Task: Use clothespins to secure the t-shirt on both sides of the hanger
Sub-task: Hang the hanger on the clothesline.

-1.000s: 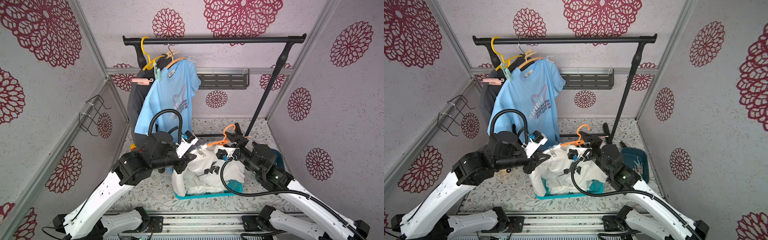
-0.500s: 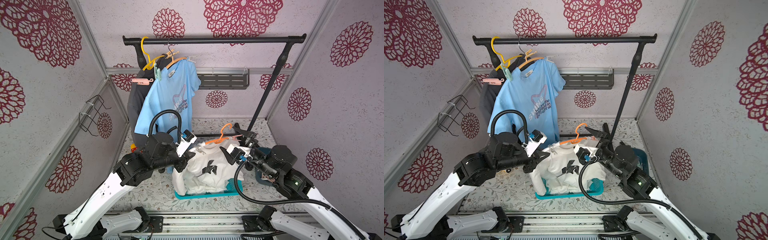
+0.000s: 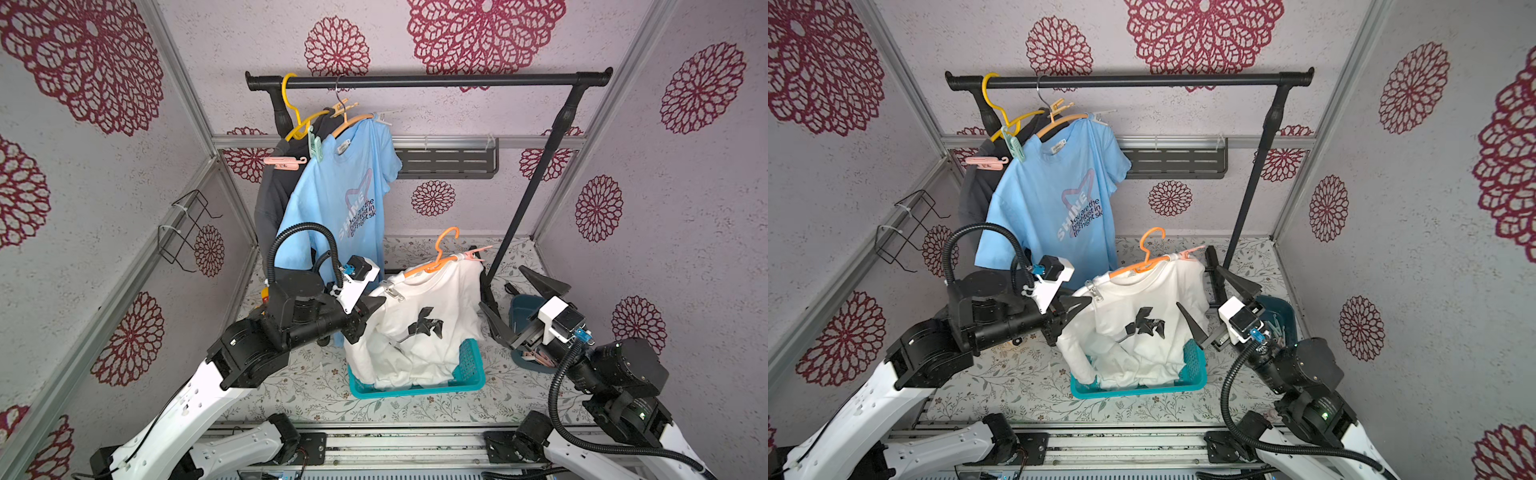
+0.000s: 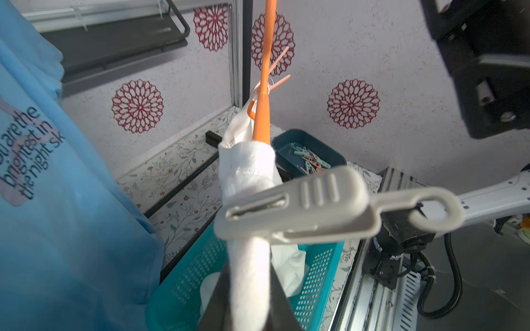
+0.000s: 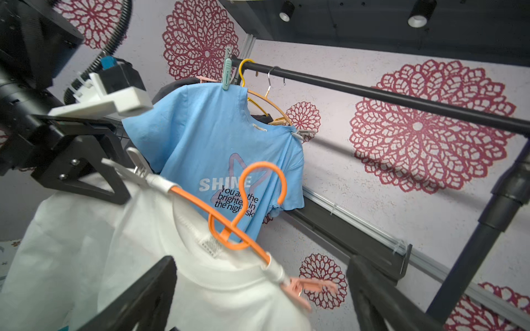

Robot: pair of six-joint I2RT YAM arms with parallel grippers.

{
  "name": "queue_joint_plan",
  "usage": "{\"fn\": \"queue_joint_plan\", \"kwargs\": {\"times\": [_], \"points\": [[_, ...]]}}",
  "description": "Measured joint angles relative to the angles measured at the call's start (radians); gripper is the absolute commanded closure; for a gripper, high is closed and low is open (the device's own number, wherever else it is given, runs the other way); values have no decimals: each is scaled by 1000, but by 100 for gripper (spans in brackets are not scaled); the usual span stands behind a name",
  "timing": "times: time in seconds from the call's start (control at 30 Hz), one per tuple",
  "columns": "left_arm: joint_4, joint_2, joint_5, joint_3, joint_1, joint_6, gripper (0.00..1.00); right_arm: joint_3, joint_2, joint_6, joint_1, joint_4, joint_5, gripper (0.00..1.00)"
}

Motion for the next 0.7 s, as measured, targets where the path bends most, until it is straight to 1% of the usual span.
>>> {"fn": "queue_joint_plan", "kwargs": {"times": [0.07, 0.23, 0.43, 0.57, 0.7], "points": [[17, -19, -3, 15, 0, -10, 100, -36, -27, 65, 0, 3, 23, 4], [21, -19, -7, 135, 0, -18, 100, -150, -89, 196, 0, 12, 55, 3], [20, -2, -19, 275, 0, -17, 100, -377, -153, 313, 0, 99, 140, 1], [12, 31, -26, 345, 0, -20, 100, -438, -101, 358, 0, 121, 145, 1], [-14, 76, -33, 418, 0, -29, 100, -472, 23, 399, 0, 224, 101, 1]]}}
